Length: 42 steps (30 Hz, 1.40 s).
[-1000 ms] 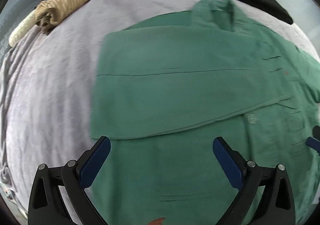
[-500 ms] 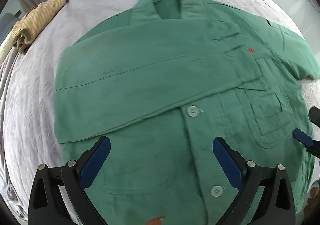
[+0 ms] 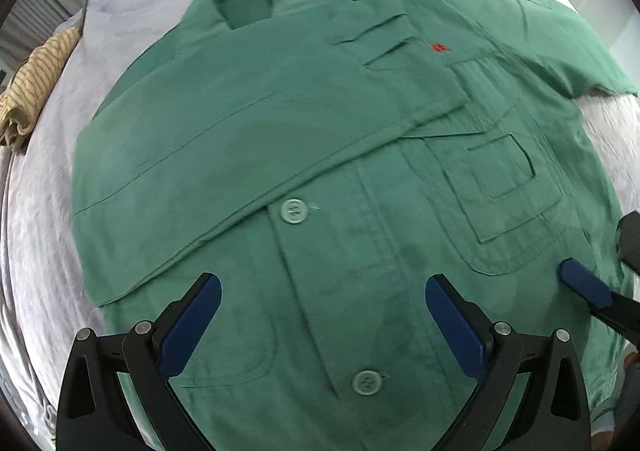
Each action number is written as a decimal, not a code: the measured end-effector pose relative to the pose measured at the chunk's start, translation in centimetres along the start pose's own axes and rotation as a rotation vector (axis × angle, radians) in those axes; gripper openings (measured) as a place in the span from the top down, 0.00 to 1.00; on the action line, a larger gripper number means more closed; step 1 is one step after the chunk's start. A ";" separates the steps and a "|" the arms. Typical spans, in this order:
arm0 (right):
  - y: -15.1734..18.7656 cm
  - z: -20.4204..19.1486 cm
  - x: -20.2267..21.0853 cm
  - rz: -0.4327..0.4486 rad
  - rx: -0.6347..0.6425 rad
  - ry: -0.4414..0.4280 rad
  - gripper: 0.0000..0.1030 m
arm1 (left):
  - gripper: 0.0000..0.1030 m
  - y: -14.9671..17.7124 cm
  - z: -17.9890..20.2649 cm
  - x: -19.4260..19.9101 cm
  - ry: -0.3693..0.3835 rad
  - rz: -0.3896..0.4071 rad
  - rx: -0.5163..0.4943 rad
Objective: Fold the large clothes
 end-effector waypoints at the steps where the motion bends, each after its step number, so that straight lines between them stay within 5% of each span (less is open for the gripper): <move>1: -0.1 0.2 0.2 0.000 -0.003 -0.001 0.00 | 0.00 0.0 0.4 0.0 0.006 0.000 -0.003; 21: -7.7 1.6 5.3 0.109 0.047 0.054 0.00 | 0.00 -1.5 1.6 0.6 0.072 0.013 0.058; 30: -15.8 4.4 12.6 0.235 0.086 0.181 0.00 | 0.00 -4.3 2.9 1.5 0.089 0.055 0.087; 42: -27.5 9.6 17.9 0.393 -0.087 0.168 0.00 | 0.00 -6.5 4.7 1.5 0.120 0.066 0.149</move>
Point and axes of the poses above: each gripper's, at about its wrist camera, not at the fingertips, and x roughly against the way its jaws point, z to its right, y to its underside, the point moved 4 cm from there along -x, roughly the way its jaws point, and after that the axes turned 4 degrees about -y, right-handed, at the moved point
